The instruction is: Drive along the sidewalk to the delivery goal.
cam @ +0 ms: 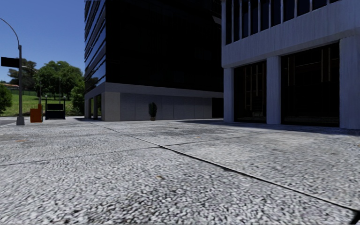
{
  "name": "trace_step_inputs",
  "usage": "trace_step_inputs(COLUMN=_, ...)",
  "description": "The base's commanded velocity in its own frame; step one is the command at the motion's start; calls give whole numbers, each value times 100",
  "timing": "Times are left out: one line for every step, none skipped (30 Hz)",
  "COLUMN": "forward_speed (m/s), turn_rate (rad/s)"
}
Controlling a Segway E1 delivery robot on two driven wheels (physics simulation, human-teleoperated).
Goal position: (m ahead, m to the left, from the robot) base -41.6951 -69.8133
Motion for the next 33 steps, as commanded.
trace_step_inputs(forward_speed=0, turn_rate=-120)
trace_step_inputs(forward_speed=0, turn_rate=-120)
trace_step_inputs(forward_speed=0, turn_rate=-120)
trace_step_inputs(forward_speed=0, turn_rate=-120)
trace_step_inputs(forward_speed=0, turn_rate=-120)
trace_step_inputs(forward_speed=0, turn_rate=-120)
trace_step_inputs(forward_speed=0, turn_rate=-120)
trace_step_inputs(forward_speed=0, turn_rate=-120)
trace_step_inputs(forward_speed=0, turn_rate=-120)
trace_step_inputs(forward_speed=0, turn_rate=-120)
trace_step_inputs(forward_speed=0, turn_rate=-120)
trace_step_inputs(forward_speed=0, turn_rate=-120)
trace_step_inputs(forward_speed=0, turn_rate=-120)
trace_step_inputs(forward_speed=0, turn_rate=-120)
trace_step_inputs(forward_speed=0, turn_rate=-120)
trace_step_inputs(forward_speed=0, turn_rate=-120)
trace_step_inputs(forward_speed=0, turn_rate=-120)
trace_step_inputs(forward_speed=0, turn_rate=-120)
trace_step_inputs(forward_speed=0, turn_rate=-120)
trace_step_inputs(forward_speed=0, turn_rate=-120)
trace_step_inputs(forward_speed=0, turn_rate=-120)
trace_step_inputs(forward_speed=0, turn_rate=-120)
trace_step_inputs(forward_speed=0, turn_rate=-120)
trace_step_inputs(forward_speed=0, turn_rate=-120)
trace_step_inputs(forward_speed=0, turn_rate=-120)
trace_step_inputs(forward_speed=0, turn_rate=-120)
trace_step_inputs(forward_speed=0, turn_rate=-120)
trace_step_inputs(forward_speed=0, turn_rate=-120)
trace_step_inputs(forward_speed=0, turn_rate=-120)
trace_step_inputs(forward_speed=0, turn_rate=-120)
trace_step_inputs(forward_speed=0, turn_rate=-117)
trace_step_inputs(forward_speed=0, turn_rate=-115)
trace_step_inputs(forward_speed=0, turn_rate=-114)
